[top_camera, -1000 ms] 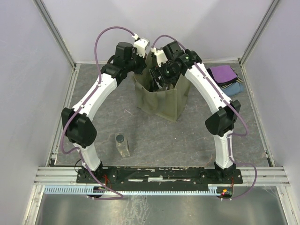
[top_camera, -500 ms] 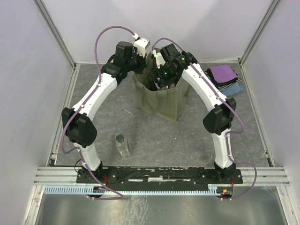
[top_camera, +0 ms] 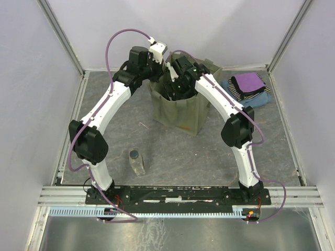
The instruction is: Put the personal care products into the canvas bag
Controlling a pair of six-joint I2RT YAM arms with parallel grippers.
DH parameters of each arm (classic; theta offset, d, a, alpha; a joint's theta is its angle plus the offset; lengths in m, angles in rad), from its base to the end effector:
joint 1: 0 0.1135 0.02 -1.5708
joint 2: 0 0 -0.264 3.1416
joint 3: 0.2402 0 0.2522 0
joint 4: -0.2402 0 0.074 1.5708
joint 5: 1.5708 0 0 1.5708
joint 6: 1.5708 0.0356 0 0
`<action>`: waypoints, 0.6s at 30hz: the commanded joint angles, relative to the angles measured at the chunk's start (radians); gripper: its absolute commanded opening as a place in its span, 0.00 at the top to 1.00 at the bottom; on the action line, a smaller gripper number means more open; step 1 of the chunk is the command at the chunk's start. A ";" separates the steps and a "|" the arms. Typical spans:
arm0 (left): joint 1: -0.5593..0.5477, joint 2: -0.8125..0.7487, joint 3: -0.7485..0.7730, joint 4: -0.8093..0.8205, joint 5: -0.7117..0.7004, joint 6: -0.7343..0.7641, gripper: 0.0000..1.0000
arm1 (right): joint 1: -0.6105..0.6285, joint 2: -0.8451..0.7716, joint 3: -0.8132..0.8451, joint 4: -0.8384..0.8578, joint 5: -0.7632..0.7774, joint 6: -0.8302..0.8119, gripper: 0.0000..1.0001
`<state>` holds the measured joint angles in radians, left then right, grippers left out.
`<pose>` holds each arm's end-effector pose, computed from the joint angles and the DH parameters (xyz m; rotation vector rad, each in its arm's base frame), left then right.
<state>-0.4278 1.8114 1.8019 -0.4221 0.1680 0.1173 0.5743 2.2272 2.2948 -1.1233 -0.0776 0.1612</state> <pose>0.3865 -0.1828 0.3819 0.6461 1.9084 -0.3666 0.3976 0.2606 0.3038 -0.5736 2.6046 0.3491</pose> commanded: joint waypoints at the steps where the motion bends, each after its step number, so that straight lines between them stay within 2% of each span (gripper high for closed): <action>1: 0.002 -0.037 0.036 0.069 -0.001 -0.043 0.97 | -0.014 -0.007 0.008 0.008 0.071 -0.001 0.65; 6: 0.001 -0.034 0.031 0.072 -0.004 -0.050 0.97 | -0.014 -0.044 0.024 0.005 0.064 -0.007 0.26; 10: 0.002 -0.030 0.027 0.075 -0.006 -0.054 0.97 | -0.017 -0.119 0.028 0.007 0.077 -0.017 0.03; 18: 0.001 -0.018 0.020 0.088 -0.006 -0.063 0.97 | -0.021 -0.345 -0.061 0.028 0.083 -0.084 0.00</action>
<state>-0.4274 1.8114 1.8015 -0.4171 0.1631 0.1081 0.5663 2.0724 2.2620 -1.1225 -0.0265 0.1257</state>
